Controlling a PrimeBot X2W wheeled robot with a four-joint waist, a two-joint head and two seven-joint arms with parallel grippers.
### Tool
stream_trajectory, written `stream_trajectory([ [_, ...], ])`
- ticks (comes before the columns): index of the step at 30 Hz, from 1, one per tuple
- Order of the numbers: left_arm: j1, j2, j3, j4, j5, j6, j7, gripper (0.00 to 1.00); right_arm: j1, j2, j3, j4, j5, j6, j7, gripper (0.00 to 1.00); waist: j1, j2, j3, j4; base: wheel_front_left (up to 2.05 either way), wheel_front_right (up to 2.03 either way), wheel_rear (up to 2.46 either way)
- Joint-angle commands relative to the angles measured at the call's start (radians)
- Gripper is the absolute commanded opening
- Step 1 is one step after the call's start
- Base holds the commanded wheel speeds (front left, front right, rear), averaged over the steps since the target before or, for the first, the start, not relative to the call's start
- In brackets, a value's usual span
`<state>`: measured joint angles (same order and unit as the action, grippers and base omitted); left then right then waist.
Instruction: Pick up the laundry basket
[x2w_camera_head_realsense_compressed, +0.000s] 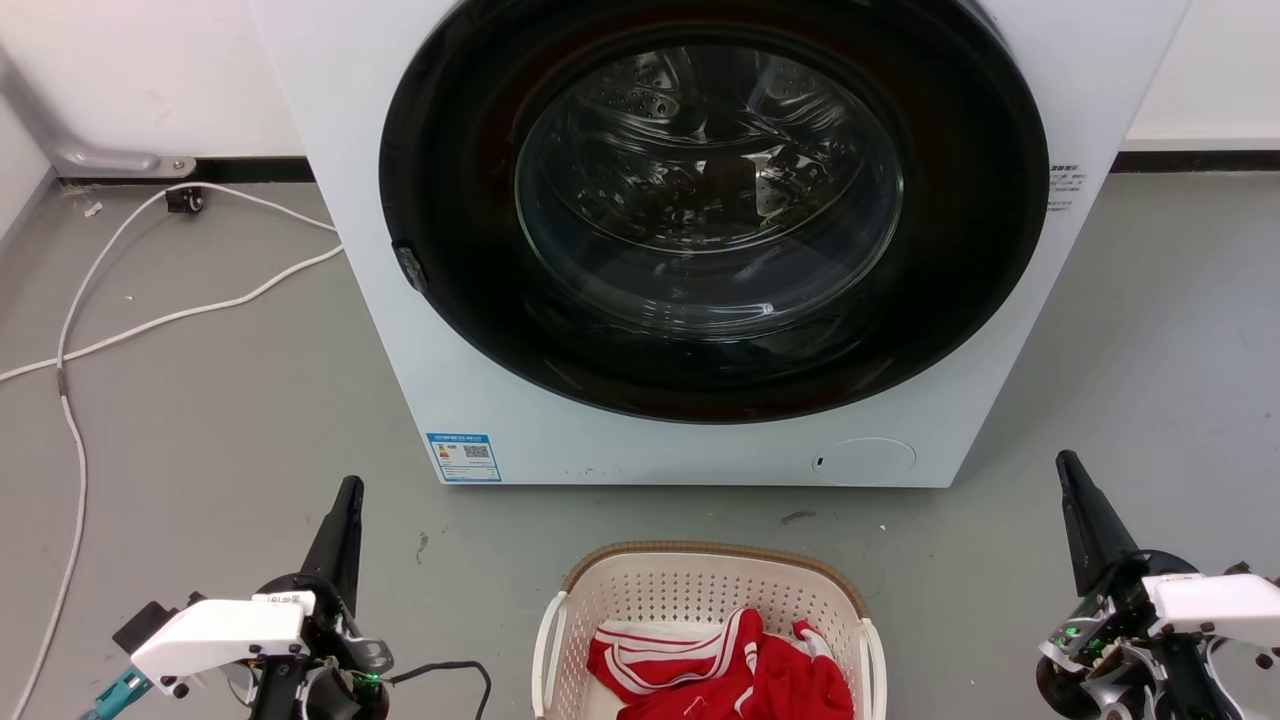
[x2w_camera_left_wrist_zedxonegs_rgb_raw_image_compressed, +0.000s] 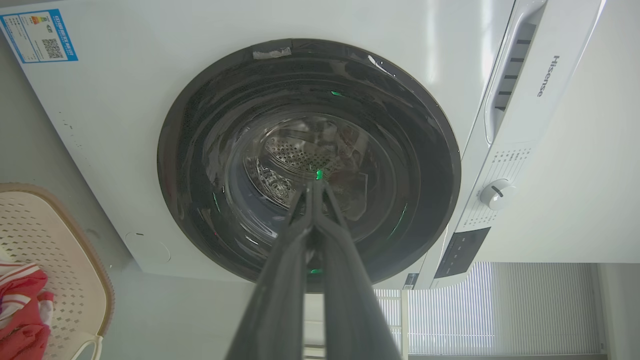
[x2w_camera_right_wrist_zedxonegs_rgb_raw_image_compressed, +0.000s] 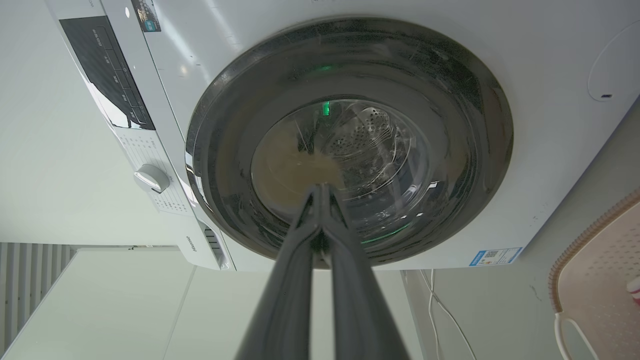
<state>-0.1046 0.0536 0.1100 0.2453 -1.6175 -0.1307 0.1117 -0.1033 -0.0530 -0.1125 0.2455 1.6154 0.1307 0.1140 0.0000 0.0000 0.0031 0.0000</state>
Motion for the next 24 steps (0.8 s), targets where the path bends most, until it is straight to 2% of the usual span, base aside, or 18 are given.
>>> stream_trajectory([
  [1, -0.009, 0.000, 0.004, 0.001, 0.003, -0.002, 0.002, 0.00, -0.012, 0.003, -0.001, 0.001, -0.004, 0.000, 0.002, 0.00, 0.0000, 0.0000, 0.000, 0.000, 0.00, 0.00, 0.00],
  [24, -0.009, -0.001, 0.005, 0.001, 0.003, -0.002, 0.003, 0.00, -0.012, 0.003, -0.002, 0.001, -0.004, 0.000, 0.002, 0.00, 0.0000, 0.0000, 0.000, 0.000, 0.00, 0.00, 0.00],
])
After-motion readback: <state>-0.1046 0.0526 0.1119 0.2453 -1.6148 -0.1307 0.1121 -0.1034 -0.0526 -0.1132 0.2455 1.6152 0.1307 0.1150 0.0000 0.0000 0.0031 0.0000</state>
